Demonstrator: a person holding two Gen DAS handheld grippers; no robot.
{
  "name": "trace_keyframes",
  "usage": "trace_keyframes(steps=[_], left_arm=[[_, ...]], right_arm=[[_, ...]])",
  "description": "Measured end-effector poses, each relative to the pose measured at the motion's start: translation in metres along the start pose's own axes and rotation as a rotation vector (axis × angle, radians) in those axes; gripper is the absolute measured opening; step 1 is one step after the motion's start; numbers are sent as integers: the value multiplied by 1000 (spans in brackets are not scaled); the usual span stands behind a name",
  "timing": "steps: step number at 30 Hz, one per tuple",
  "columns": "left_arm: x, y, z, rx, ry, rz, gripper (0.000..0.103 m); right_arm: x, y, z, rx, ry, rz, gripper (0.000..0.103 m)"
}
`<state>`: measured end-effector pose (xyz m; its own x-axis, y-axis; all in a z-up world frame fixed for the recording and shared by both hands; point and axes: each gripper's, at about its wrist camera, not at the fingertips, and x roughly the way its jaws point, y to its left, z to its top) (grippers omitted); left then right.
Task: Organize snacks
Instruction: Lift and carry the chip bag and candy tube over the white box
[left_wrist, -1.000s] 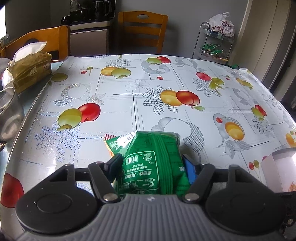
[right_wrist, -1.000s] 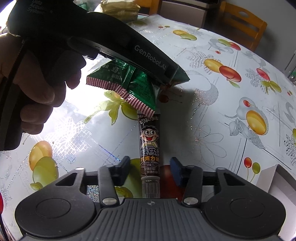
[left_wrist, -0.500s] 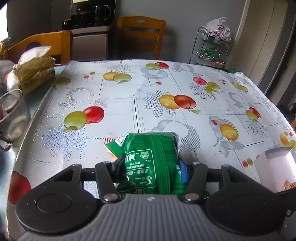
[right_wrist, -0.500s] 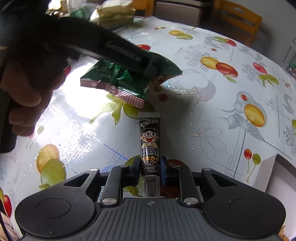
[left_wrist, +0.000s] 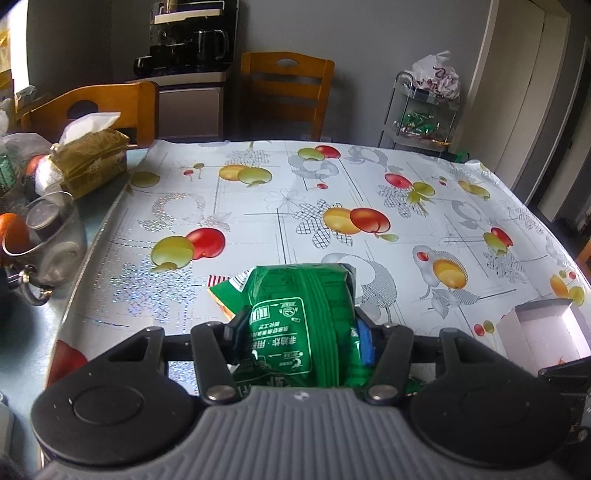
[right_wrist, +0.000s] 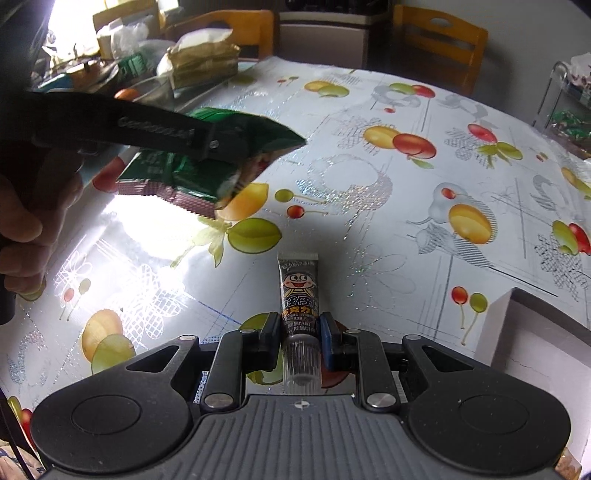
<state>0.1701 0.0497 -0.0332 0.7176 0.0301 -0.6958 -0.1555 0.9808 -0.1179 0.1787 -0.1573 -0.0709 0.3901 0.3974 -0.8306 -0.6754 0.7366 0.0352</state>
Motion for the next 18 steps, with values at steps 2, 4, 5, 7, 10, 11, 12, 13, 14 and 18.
trace_keyframes(steps=[2,4,5,7,10,11,12,13,14,18], left_arm=[[-7,1,-1,1,-9,3,53],[-13,0,-2,1,-15,3,53],[-16,0,-3,4,-18,2,53],[-22,-2,-5,9,-24,0,53],[-28,-6,-7,18,-28,-4,53],[-29,-8,-8,21,-29,-5,53],[-31,-9,-9,23,-29,-6,53],[-33,-9,-10,25,-28,-7,53],[-34,-10,-12,26,-28,-8,53],[-41,-12,-19,29,-26,-13,52]], right_arm=[[-5,-2,1,7,-16,-4,24],[-13,-2,2,13,-35,-6,24],[-16,-3,2,15,-45,-8,24],[-24,-4,3,22,-63,-11,24],[-32,-5,2,30,-79,-14,24],[-34,-5,1,31,-82,-14,24],[-35,-5,1,32,-83,-14,24],[-36,-5,0,33,-84,-13,24],[-38,-5,-1,33,-85,-12,24],[-45,-1,-5,25,-104,-13,23]])
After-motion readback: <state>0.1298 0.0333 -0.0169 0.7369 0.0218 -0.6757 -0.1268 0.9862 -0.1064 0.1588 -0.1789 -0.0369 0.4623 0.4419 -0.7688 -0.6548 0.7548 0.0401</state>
